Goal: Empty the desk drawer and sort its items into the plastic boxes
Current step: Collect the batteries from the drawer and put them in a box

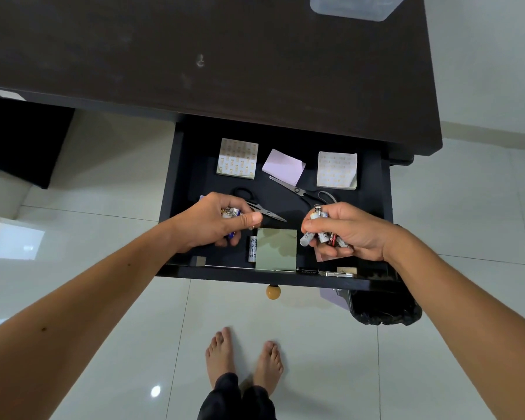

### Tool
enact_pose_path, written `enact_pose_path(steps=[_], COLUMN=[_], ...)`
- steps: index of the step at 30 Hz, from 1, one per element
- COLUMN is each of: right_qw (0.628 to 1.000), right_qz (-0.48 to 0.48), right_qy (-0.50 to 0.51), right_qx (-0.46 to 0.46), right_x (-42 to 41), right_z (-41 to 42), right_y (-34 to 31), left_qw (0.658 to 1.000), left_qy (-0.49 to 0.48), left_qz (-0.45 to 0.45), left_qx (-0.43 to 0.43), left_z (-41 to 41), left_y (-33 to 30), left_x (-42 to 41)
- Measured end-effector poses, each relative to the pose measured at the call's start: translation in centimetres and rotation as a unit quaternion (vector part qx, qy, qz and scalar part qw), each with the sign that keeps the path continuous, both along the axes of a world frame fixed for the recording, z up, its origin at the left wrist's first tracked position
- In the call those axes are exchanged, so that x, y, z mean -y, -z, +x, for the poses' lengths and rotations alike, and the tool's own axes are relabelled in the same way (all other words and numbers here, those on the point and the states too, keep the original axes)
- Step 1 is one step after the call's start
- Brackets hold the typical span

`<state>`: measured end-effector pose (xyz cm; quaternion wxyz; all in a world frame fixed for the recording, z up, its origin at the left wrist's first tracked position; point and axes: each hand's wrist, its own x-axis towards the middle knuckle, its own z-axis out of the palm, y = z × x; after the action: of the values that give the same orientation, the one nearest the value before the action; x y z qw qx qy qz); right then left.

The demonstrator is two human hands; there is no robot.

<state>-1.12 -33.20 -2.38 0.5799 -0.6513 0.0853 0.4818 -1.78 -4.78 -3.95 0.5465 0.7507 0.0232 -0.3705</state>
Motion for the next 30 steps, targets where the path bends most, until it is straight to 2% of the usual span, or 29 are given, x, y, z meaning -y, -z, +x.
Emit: enact_pose_path(steps=[5,11,17,20,23,26,30], right_qw=[0.999,0.999,0.993,0.967,0.914,0.886,0.856], right_qz=[-0.014,0.015,-0.056,-0.151,-0.229,-0.256,-0.273], right_qy=[-0.018,-0.014,-0.089,-0.175,-0.284,-0.325,-0.370], right_qx=[0.029,0.029,0.051,0.102,0.175,0.207,0.238], right_x=[0.1,0.2,0.1,-0.1,-0.1,-0.1,-0.4], right_z=[-0.3,-0.4,-0.2,-0.3,-0.4,-0.3,-0.3], right_y=[0.4,0.4,0.5,0.9,1.5,1.8,2.5], left_qw=[0.999,0.996,0.998,0.998,0.996,0.985,0.974], left_qy=[-0.019,-0.024,0.004,0.031,0.043,0.095,0.141], left_qz=[-0.023,-0.054,-0.023,0.041,0.082,0.143,0.174], left_qx=[-0.036,-0.070,-0.062,-0.030,0.003,0.029,0.045], left_z=[-0.3,-0.2,-0.2,-0.3,-0.2,-0.2,-0.1], left_y=[0.4,0.2,0.2,0.5,1.3,1.8,1.8], left_x=[0.1,0.2,0.2,0.2,0.0,-0.1,0.4])
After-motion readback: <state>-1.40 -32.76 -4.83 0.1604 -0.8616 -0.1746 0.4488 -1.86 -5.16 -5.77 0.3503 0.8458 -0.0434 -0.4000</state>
